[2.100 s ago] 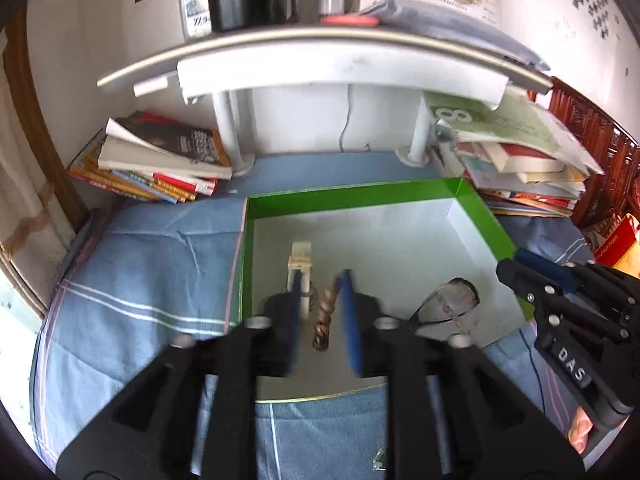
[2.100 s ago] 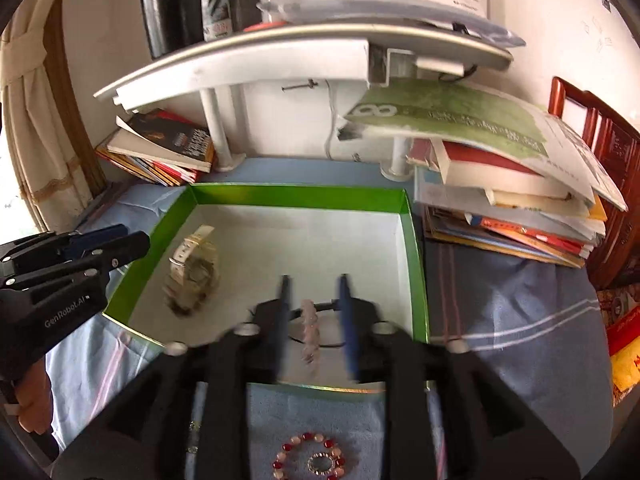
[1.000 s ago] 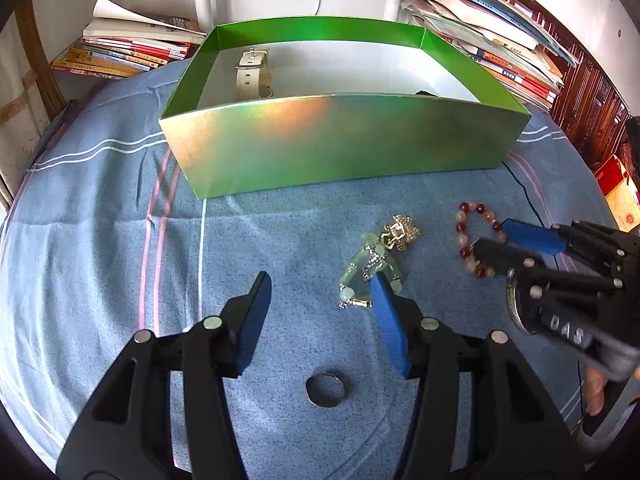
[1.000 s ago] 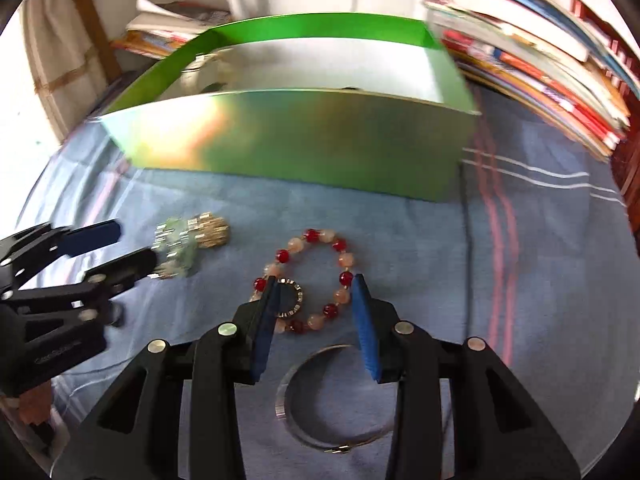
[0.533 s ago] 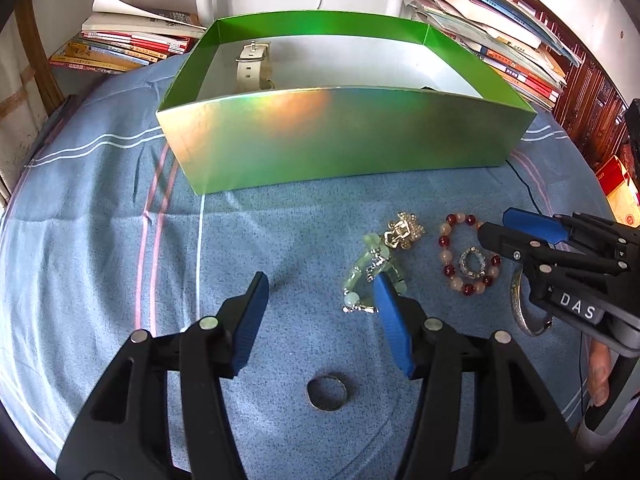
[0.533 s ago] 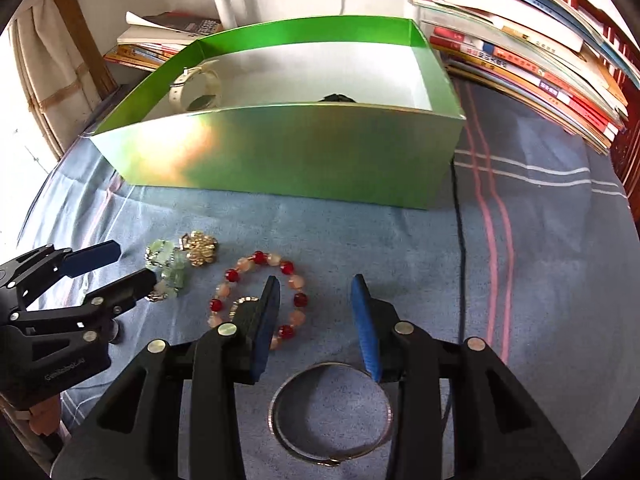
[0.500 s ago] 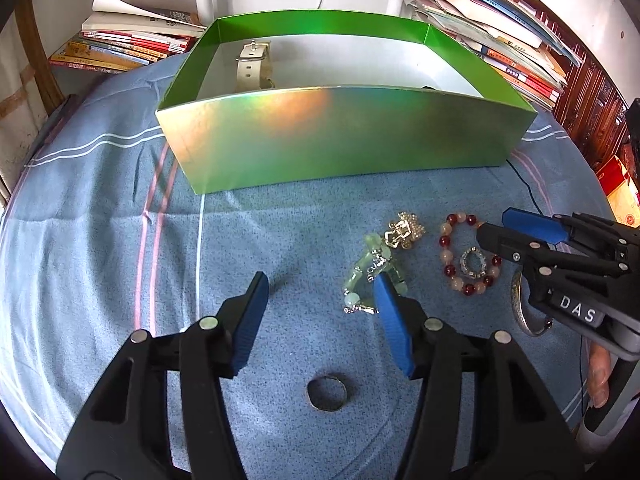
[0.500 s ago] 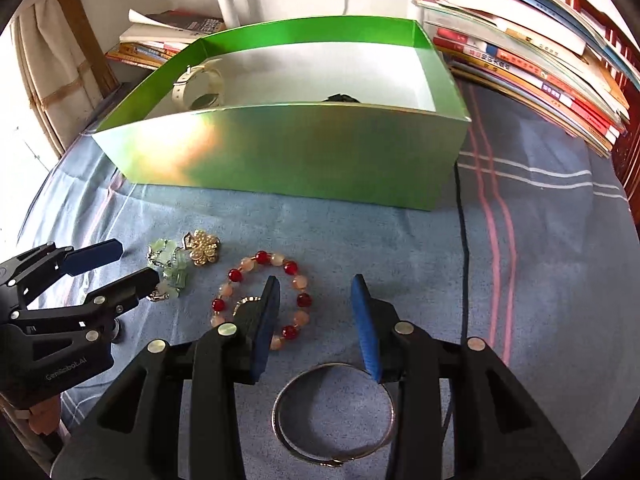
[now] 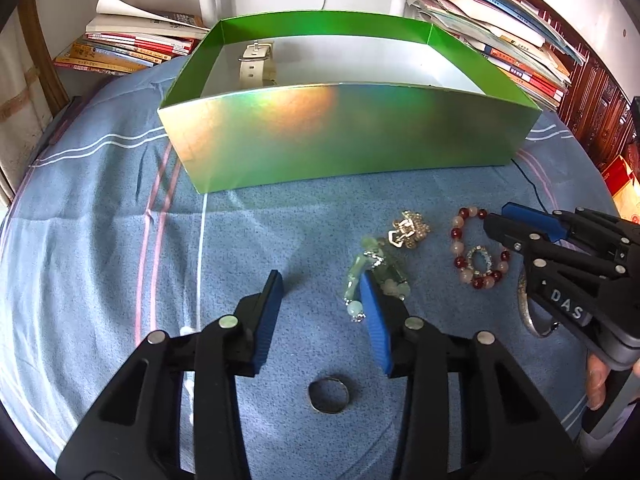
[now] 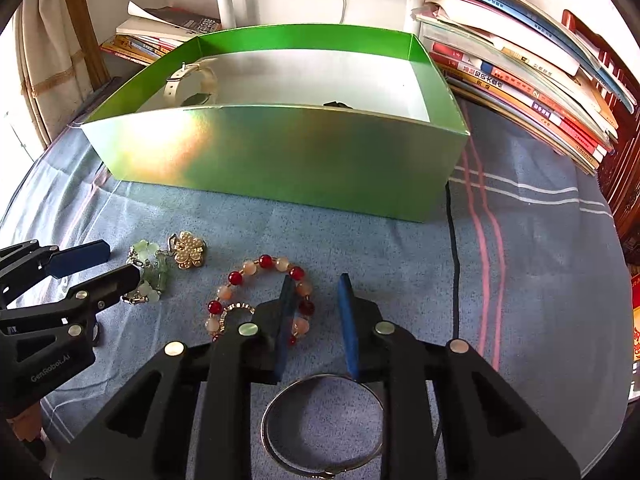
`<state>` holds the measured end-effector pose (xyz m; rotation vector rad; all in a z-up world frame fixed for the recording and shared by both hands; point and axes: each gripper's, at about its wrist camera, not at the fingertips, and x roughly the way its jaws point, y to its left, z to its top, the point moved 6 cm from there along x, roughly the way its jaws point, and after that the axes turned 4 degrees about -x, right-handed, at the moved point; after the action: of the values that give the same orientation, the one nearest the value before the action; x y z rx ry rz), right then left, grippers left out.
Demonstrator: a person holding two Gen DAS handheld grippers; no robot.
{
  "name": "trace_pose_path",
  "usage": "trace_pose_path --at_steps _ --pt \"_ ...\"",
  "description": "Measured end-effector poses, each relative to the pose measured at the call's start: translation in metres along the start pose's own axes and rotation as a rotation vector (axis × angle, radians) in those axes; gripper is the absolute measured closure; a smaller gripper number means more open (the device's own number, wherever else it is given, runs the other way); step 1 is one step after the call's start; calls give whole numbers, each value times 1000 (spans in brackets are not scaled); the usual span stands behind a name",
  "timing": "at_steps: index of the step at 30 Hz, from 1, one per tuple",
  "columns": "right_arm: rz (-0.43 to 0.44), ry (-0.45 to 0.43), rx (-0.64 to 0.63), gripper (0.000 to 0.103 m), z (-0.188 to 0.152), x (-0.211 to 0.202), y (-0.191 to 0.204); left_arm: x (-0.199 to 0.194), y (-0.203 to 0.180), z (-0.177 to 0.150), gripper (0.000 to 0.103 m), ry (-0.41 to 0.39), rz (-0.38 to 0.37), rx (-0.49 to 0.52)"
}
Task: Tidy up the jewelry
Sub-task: 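Move the left tool to the green jade bracelet while the right tool approaches the red-and-cream bead bracelet, then close the left tool on the green jade bracelet while the right tool closes on the red-and-cream bracelet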
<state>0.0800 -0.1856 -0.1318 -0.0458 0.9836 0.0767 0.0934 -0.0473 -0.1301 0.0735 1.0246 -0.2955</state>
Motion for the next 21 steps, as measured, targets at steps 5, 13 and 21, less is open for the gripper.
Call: trace_pose_path --at_steps 5,13,21 --pt "1 -6 2 79 0 0 1 -5 -12 4 57 -19 -13 10" --pt "-4 -11 0 79 1 1 1 5 -23 4 76 -17 -70 12" --pt "9 -7 33 95 0 0 -2 2 -15 5 84 -38 10 5"
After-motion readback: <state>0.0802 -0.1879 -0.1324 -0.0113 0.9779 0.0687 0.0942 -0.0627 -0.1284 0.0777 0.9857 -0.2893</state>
